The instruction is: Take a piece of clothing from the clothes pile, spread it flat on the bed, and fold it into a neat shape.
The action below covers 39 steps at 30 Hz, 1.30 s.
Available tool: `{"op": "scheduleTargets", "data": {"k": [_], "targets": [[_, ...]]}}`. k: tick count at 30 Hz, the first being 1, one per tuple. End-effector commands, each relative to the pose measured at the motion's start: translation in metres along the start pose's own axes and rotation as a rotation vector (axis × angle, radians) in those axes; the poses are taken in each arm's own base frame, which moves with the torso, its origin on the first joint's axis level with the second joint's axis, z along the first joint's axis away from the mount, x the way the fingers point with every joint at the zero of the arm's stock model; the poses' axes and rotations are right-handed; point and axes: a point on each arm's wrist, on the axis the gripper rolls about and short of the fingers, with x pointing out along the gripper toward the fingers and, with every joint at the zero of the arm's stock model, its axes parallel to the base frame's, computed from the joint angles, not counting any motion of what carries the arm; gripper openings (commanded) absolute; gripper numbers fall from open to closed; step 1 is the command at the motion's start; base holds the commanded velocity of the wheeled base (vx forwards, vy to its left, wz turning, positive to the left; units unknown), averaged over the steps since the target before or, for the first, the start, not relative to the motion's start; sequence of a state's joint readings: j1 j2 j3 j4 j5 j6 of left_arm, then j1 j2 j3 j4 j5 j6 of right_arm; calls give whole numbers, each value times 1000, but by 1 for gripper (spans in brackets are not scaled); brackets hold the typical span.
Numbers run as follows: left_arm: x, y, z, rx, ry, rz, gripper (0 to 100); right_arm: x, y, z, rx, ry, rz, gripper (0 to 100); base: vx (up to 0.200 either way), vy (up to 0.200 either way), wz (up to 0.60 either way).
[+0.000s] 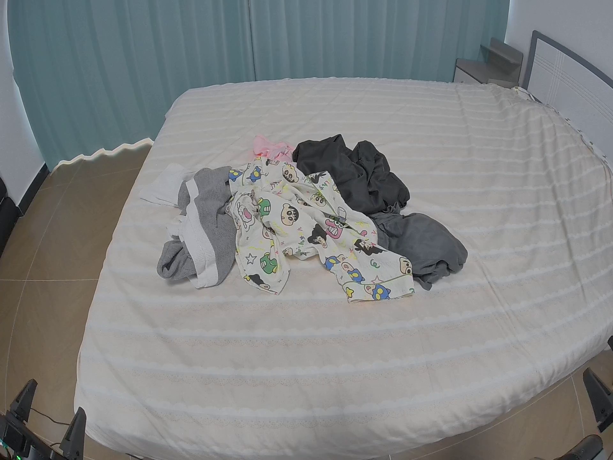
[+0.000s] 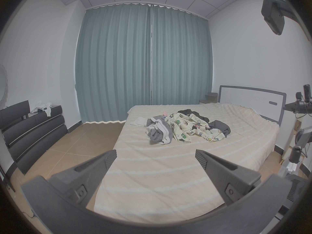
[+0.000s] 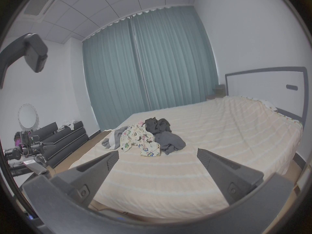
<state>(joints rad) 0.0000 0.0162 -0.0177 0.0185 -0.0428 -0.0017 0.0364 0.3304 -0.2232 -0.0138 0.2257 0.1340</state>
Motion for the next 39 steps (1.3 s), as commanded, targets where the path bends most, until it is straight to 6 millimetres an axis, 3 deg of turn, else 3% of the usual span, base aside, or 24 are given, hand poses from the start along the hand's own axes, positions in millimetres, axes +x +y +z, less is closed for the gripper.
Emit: {"op": "scheduleTargets", "data": {"k": [1, 2, 7, 9, 15, 27, 34, 39], "targets": [[0, 0, -4, 2, -3, 1, 100, 235, 0, 4, 459, 607, 93, 100, 0, 0, 0], [0, 0, -4, 2, -3, 1, 100, 254, 3, -4, 473, 619, 67, 100, 0, 0, 0], [0, 0, -4, 3, -3, 0, 100, 279, 5, -14, 494, 619, 24, 100, 0, 0, 0], [0, 0, -4, 3, -3, 1, 100, 305, 8, -26, 530, 604, -40, 100, 0, 0, 0], [0, 0, -4, 3, -3, 0, 100, 335, 10, -40, 577, 611, -67, 100, 0, 0, 0], [0, 0, -4, 3, -3, 0, 100, 369, 23, -67, 559, 660, -56, 100, 0, 0, 0], [0, 0, -4, 3, -3, 0, 100, 402, 28, -91, 530, 643, -113, 100, 0, 0, 0], [0, 0, -4, 3, -3, 0, 100, 411, 32, -99, 515, 635, -130, 100, 0, 0, 0]]}}
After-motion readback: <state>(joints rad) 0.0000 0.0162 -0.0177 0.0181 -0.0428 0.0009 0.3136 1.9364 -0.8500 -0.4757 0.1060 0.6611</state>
